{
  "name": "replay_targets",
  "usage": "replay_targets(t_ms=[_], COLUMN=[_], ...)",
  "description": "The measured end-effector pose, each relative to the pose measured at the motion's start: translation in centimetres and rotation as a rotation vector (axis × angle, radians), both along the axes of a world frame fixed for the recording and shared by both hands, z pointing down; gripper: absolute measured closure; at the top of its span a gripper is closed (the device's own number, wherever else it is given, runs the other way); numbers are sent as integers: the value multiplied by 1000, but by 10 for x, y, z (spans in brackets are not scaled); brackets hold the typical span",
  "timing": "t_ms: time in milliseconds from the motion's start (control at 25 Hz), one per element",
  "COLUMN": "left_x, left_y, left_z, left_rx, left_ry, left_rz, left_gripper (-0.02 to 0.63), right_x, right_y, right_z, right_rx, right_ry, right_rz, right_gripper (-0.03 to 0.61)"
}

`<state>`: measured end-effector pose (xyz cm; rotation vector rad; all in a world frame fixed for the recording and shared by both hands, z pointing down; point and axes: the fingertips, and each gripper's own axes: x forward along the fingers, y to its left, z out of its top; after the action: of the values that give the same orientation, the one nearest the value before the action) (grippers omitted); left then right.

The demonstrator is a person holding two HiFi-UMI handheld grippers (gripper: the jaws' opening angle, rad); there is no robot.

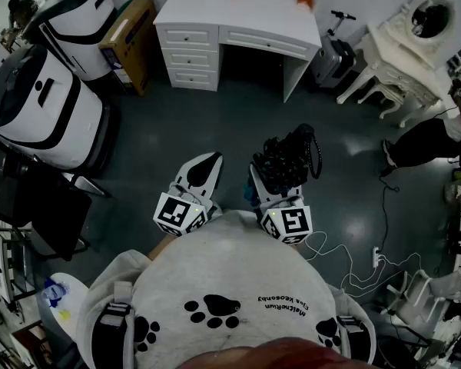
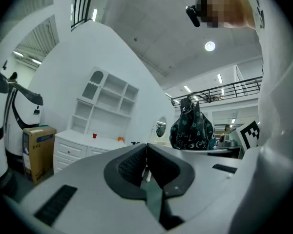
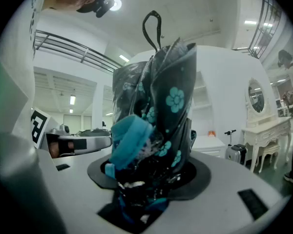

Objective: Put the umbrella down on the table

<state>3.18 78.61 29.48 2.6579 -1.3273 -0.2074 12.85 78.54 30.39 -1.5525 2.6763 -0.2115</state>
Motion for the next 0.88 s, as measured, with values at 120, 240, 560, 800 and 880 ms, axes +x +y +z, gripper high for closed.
replay_targets(t_ms=[120, 240, 560, 800, 880], left_x=[-5, -12, -52, -72, -84], left_y=[-3, -13, -58, -78, -82], left_z=[2, 3, -15, -13, -9], left_rx=[-14, -30, -30, -19, -32], left_ry=[21, 26, 20, 4, 14], left_rz=[-13, -10, 8, 65, 62], left_gripper=[595, 595, 595, 595, 595], right_x=[-6, -14, -46, -67, -76], right_y=[-3, -12, -45, -66, -70], right_z=[-1, -1, -25, -23, -18], right_rx=[-13, -18, -1, -2, -28], right_ry=[19, 38, 20, -6, -18], right_rz=[-4, -1, 32, 71, 80], right_gripper=[316, 316, 314, 314, 314])
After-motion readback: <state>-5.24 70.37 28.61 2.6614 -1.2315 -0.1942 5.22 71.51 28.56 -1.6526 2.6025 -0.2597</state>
